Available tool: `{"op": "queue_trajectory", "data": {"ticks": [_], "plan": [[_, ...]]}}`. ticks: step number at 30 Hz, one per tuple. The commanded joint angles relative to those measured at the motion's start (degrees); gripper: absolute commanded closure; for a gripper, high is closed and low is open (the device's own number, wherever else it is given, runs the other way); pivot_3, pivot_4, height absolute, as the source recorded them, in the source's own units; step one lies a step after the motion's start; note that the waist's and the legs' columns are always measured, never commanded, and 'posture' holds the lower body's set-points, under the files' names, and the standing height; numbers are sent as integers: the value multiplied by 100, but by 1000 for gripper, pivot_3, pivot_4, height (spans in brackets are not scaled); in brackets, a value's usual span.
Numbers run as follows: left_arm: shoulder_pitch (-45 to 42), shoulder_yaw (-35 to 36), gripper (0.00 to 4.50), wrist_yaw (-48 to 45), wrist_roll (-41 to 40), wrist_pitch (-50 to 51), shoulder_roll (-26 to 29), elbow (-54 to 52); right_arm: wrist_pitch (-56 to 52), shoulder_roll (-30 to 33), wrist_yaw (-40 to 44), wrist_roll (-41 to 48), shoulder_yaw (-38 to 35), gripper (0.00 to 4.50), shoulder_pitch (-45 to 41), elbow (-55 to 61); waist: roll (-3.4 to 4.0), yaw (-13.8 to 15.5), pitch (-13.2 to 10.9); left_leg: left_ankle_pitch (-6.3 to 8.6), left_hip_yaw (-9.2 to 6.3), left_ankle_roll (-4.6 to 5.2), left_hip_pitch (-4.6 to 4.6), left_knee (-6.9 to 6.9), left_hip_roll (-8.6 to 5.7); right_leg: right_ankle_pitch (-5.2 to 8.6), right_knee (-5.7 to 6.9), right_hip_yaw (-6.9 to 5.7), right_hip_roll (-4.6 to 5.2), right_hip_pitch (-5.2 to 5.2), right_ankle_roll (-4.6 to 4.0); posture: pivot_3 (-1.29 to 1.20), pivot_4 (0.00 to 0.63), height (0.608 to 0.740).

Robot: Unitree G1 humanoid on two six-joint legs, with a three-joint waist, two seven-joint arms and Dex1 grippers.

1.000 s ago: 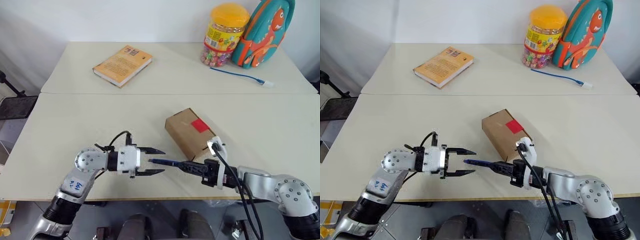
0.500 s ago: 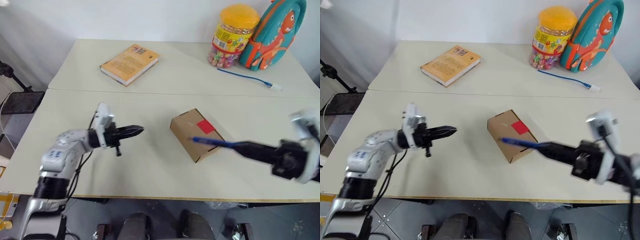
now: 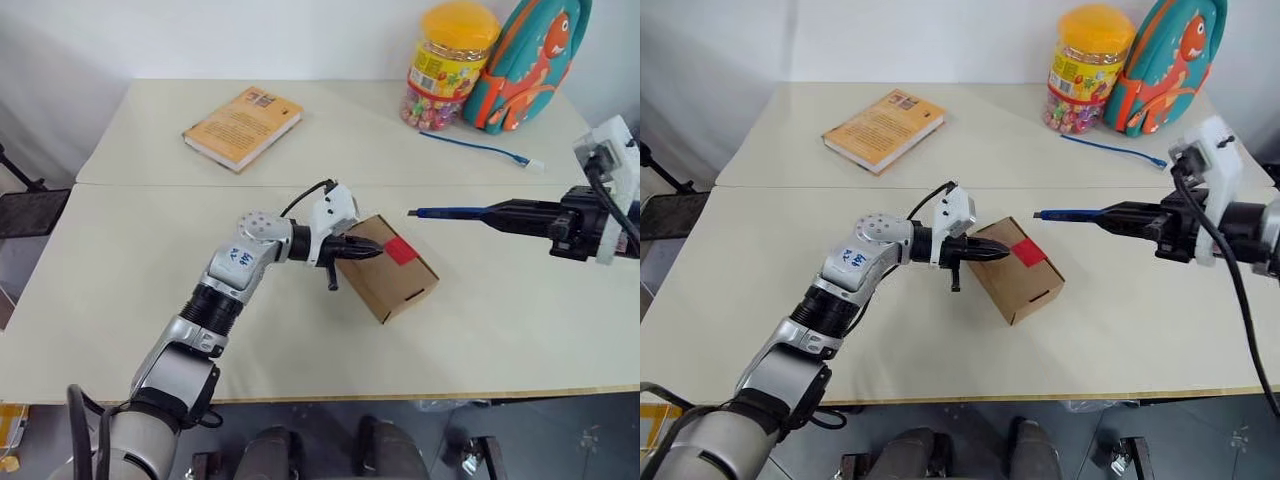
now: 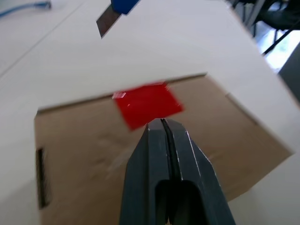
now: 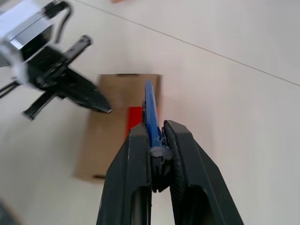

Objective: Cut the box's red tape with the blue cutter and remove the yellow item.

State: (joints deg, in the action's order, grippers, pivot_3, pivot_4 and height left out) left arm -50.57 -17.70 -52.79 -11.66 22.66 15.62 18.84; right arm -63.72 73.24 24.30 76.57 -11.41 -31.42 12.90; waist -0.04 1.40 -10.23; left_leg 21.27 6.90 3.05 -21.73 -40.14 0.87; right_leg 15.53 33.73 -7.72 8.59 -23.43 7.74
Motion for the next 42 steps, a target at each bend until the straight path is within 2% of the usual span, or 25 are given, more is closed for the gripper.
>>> {"op": "queue_trajectory", "data": {"ticks": [1, 4, 13, 25, 34, 42], "plan": [[-47, -66, 4500, 186, 291, 34, -34, -103, -64, -145, 102, -522, 205, 4362, -254, 14, 0, 18, 0, -1, -2, 0, -17, -6, -4, 0, 3, -4, -1, -14, 0, 0, 150, 740], [4, -52, 4500, 248, 348, 221, -38, -167, -112, -376, 185, -790, 305, 4362, -367, -9, 1, 40, 1, -2, -9, 0, -48, -34, -8, 0, 6, -22, -3, -22, 0, 0, 150, 740], [132, -85, 4500, 263, 381, 520, -71, -479, -191, -918, 453, -1565, 436, 4362, -512, 9, 1, 23, 1, -3, -16, 1, -59, -90, 2, -3, 21, -12, -1, -16, 6, 0, 150, 740], [195, -59, 4500, 376, 389, 747, -149, -548, -272, -943, 1145, -2137, 371, 4362, -477, 123, 2, 26, 1, -2, -16, 1, -57, -93, 1, -4, 25, -10, -1, -14, 7, 0, 150, 740], [200, 22, 4500, 409, 332, 894, -257, -560, -149, -1200, 1225, -2492, 245, 4362, -928, -139, 3, 20, 2, -3, -15, 1, -56, -96, -2, -4, 28, -8, -1, -14, 7, 0, 150, 740], [207, 16, 4500, 357, 323, 967, -225, -633, -177, -1455, 1186, -2773, 286, 4362, -662, -31, 4, 16, 2, -3, -15, 1, -55, -96, -7, -4, 29, -8, -1, -12, 8, 0, 150, 740]]}}
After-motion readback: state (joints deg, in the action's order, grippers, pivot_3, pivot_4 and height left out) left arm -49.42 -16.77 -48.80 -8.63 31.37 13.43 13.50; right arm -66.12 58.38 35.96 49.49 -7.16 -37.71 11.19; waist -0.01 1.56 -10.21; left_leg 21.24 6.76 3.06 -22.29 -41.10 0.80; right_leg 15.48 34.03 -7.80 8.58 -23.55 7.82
